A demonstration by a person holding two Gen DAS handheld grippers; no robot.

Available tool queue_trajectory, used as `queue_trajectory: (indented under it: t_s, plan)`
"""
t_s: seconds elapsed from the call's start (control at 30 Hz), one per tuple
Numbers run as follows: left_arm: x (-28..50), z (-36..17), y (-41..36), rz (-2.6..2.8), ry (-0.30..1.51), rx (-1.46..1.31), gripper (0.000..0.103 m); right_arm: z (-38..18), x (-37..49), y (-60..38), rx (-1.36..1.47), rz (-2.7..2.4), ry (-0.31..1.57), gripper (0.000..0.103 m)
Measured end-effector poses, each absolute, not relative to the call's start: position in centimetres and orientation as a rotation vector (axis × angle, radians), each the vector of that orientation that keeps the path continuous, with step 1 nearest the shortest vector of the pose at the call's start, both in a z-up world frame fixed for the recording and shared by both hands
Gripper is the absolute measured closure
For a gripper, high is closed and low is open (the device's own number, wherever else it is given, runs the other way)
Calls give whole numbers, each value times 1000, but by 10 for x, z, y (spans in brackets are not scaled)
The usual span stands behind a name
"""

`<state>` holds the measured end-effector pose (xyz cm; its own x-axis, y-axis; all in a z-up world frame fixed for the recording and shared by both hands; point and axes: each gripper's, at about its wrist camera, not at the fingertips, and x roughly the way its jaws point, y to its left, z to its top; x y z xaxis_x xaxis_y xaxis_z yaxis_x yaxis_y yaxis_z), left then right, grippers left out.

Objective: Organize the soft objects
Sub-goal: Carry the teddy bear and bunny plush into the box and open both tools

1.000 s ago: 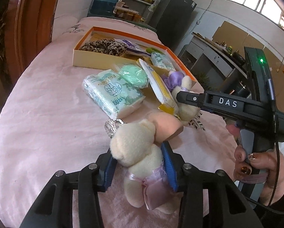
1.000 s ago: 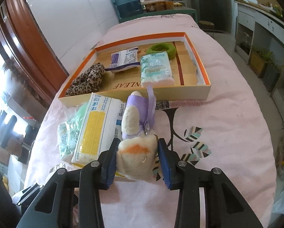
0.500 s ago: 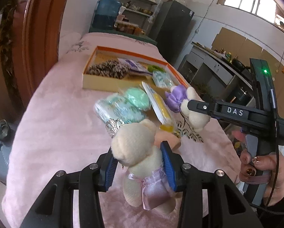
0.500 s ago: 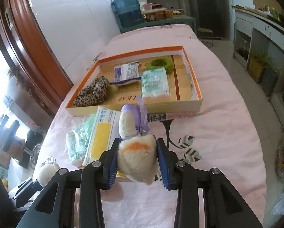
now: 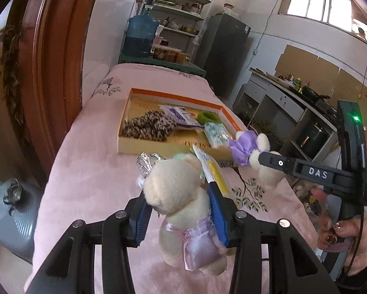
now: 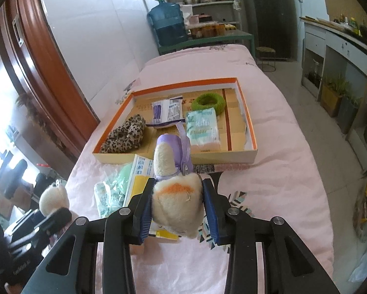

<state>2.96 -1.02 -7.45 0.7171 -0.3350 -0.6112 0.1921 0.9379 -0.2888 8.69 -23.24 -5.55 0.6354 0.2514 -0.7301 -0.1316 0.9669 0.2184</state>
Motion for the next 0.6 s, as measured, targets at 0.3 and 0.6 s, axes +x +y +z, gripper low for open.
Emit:
queue_trajectory:
  t_s: [0.3,0.6]
  plan:
    - [54,-61,-12,-293,695,-178,58,-41,93,-231,127,221,824,65]
    - [82,-48,-17,-305,669,-168,58,-28,107,-231,112,216,797,65]
